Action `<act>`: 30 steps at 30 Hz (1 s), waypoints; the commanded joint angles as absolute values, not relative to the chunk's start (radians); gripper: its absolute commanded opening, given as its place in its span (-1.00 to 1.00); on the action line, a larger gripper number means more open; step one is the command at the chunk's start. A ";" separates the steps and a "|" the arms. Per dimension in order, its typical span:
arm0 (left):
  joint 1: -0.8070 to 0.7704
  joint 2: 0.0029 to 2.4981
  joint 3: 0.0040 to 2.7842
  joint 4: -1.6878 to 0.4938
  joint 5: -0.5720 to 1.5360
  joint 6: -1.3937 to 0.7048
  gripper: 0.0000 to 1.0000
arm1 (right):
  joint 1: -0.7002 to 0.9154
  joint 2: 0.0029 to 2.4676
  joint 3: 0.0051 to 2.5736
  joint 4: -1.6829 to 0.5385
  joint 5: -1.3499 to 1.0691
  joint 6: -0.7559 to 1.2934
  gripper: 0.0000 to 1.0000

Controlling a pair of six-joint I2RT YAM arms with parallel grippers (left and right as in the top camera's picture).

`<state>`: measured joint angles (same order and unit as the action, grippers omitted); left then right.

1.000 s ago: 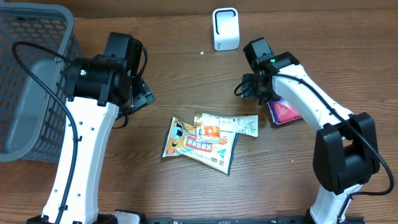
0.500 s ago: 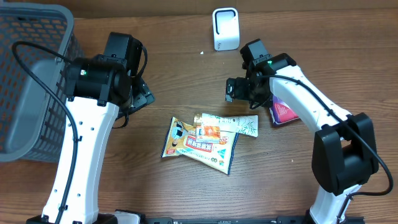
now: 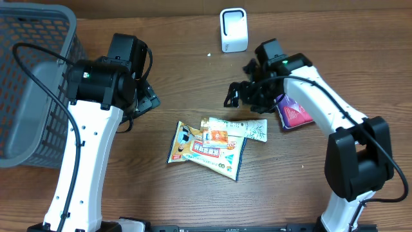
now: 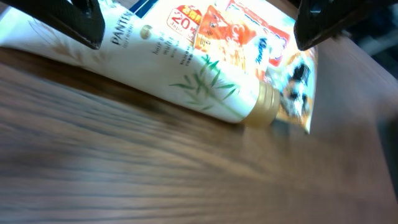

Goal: Scan the item barcode

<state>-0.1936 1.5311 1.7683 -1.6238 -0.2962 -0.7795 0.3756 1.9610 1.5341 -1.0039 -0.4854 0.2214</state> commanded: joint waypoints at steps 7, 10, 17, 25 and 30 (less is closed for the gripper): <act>-0.190 1.531 1.787 -1.622 -0.314 -0.789 1.00 | 0.525 1.942 1.499 -0.992 -0.266 -0.134 0.98; -0.190 1.531 1.787 -1.622 -0.314 -0.789 0.99 | 0.559 1.943 1.476 -0.986 -0.263 -0.203 0.98; -0.190 1.531 1.787 -1.622 -0.314 -0.789 0.99 | 0.591 1.945 1.439 -0.962 -0.134 -0.268 0.96; -0.190 1.531 1.787 -1.622 -0.314 -0.789 0.99 | 0.581 1.974 1.378 -0.923 -0.131 -0.331 0.57; -0.190 1.531 1.787 -1.622 -0.314 -0.789 0.99 | 0.582 2.009 1.378 -0.924 -0.132 -0.330 0.17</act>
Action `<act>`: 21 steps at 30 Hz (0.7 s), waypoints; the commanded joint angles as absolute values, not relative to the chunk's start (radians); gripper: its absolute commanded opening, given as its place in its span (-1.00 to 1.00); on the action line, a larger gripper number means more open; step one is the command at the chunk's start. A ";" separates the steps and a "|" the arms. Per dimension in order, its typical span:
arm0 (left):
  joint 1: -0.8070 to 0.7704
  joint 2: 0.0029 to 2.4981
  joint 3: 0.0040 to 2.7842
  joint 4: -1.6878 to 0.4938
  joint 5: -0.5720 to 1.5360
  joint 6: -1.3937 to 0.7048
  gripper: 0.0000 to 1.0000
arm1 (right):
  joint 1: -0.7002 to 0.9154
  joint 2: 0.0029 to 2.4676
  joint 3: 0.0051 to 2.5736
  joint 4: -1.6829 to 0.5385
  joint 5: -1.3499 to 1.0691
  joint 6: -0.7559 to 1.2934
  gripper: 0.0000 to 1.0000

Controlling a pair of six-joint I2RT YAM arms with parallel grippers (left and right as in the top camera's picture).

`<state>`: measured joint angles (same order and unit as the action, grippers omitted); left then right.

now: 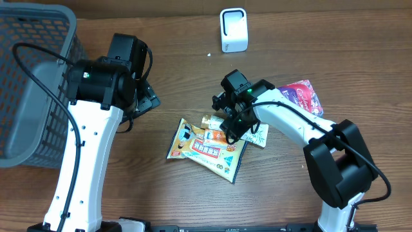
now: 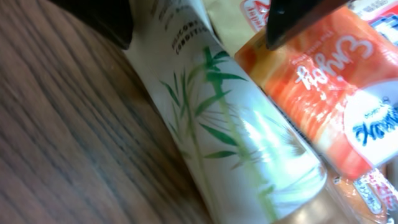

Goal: Scan the item barcode

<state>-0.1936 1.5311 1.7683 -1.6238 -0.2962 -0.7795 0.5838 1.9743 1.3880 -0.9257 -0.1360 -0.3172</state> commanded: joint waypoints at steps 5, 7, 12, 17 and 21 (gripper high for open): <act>-0.190 1.531 1.787 -1.622 -0.314 -0.789 1.00 | 0.581 2.011 1.383 -0.919 -0.130 -0.314 -0.30; -0.190 1.531 1.787 -1.622 -0.314 -0.789 1.00 | 0.581 2.011 1.383 -0.913 -0.130 -0.307 -0.46; -0.190 1.531 1.787 -1.622 -0.314 -0.789 1.00 | 0.580 2.011 1.397 -0.895 -0.044 -0.198 -0.76; -0.190 1.531 1.787 -1.622 -0.314 -0.789 0.99 | 0.580 2.011 1.447 -0.907 -0.038 -0.132 -0.93; -0.190 1.531 1.787 -1.622 -0.314 -0.789 1.00 | 0.568 2.011 1.523 -0.942 -0.038 -0.041 -0.93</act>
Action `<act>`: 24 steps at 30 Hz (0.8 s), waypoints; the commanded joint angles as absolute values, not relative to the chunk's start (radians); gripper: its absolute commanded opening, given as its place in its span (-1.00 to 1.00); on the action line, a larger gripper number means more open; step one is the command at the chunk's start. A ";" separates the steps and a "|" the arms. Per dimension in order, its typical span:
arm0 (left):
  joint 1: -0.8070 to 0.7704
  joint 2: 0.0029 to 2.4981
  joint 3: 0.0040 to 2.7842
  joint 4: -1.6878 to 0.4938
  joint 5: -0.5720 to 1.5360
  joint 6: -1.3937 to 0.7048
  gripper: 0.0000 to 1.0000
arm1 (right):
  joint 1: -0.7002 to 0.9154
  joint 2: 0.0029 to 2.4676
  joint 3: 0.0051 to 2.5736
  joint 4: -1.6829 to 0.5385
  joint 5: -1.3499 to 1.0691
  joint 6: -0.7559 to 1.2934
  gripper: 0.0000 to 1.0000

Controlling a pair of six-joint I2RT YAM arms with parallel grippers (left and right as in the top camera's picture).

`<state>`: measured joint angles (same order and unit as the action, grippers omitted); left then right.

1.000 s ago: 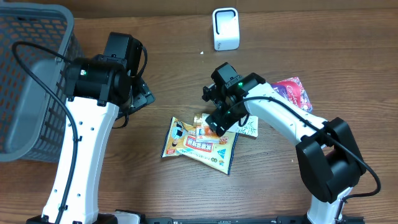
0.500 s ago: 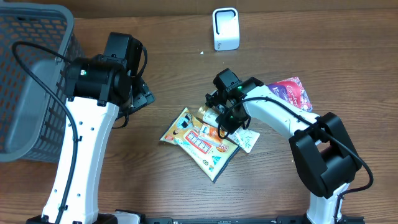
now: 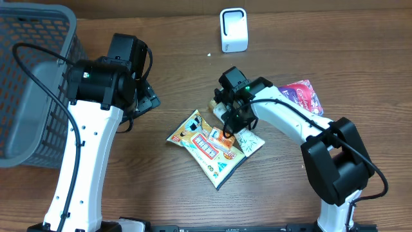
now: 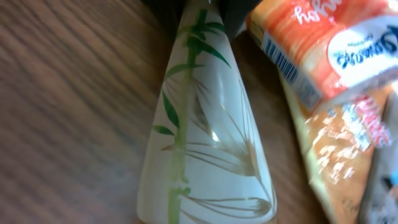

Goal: Scan the item barcode

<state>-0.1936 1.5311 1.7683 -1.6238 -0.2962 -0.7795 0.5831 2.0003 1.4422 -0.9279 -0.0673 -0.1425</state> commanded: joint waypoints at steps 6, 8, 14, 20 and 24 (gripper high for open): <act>-0.190 1.531 1.787 -1.622 -0.314 -0.789 1.00 | 0.509 2.009 1.658 -1.036 -0.059 0.101 -0.93; -0.190 1.531 1.787 -1.622 -0.314 -0.789 1.00 | 0.474 2.009 1.698 -1.066 -0.113 0.114 -0.93; -0.190 1.531 1.787 -1.622 -0.314 -0.789 1.00 | 0.361 2.009 1.776 -1.082 -0.352 0.196 -0.93; -0.190 1.531 1.787 -1.622 -0.314 -0.789 1.00 | 0.220 2.009 1.800 -0.929 -0.697 0.292 -0.93; -0.190 1.531 1.787 -1.622 -0.314 -0.789 1.00 | 0.184 2.009 1.800 -0.802 -0.673 0.366 -0.93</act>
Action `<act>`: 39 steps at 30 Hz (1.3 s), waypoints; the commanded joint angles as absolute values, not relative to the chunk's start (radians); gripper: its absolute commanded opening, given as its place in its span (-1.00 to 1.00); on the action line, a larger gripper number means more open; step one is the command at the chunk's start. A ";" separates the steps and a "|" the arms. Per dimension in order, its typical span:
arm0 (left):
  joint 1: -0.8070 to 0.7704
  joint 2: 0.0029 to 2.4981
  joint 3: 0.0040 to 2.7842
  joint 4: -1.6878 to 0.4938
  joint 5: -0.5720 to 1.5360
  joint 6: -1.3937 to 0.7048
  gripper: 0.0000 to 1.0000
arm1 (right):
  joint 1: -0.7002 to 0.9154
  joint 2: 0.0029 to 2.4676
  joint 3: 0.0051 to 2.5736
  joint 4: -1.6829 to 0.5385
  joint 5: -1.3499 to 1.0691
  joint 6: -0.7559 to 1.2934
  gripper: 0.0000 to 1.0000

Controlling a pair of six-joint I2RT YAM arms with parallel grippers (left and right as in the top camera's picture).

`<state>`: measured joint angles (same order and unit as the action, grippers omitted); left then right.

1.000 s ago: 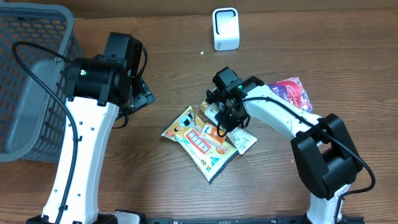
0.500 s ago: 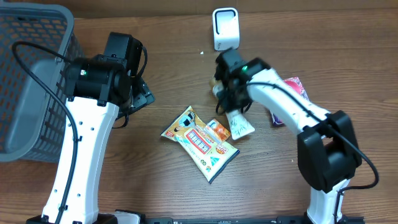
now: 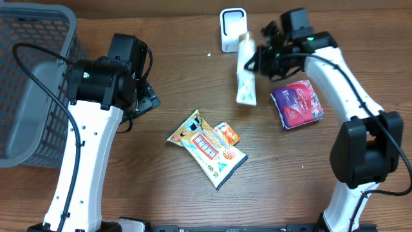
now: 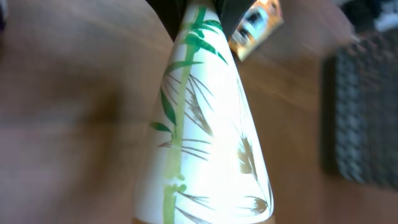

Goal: Scan the item barcode

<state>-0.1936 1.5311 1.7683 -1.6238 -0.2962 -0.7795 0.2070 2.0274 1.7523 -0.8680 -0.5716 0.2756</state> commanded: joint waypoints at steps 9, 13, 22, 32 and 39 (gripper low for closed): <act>-0.190 1.531 1.787 -1.622 -0.314 -0.789 1.00 | 0.234 2.010 1.799 -0.562 -0.260 0.491 -0.93; -0.190 1.531 1.787 -1.622 -0.314 -0.789 0.99 | 0.281 2.024 1.797 -0.442 -0.119 0.506 -0.92; -0.190 1.531 1.787 -1.622 -0.314 -0.789 1.00 | 0.348 2.128 1.797 -0.173 -0.007 0.506 -0.93; -0.190 1.531 1.787 -1.622 -0.314 -0.789 1.00 | 0.354 2.223 1.797 -0.042 0.102 0.509 -0.93; -0.190 1.531 1.787 -1.622 -0.314 -0.789 1.00 | 0.354 2.223 1.797 -0.043 0.131 0.509 -0.93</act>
<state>-0.1936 1.5311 1.7683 -1.6238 -0.2962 -0.7795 0.3550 2.2509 1.7546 -0.0689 0.0978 0.5018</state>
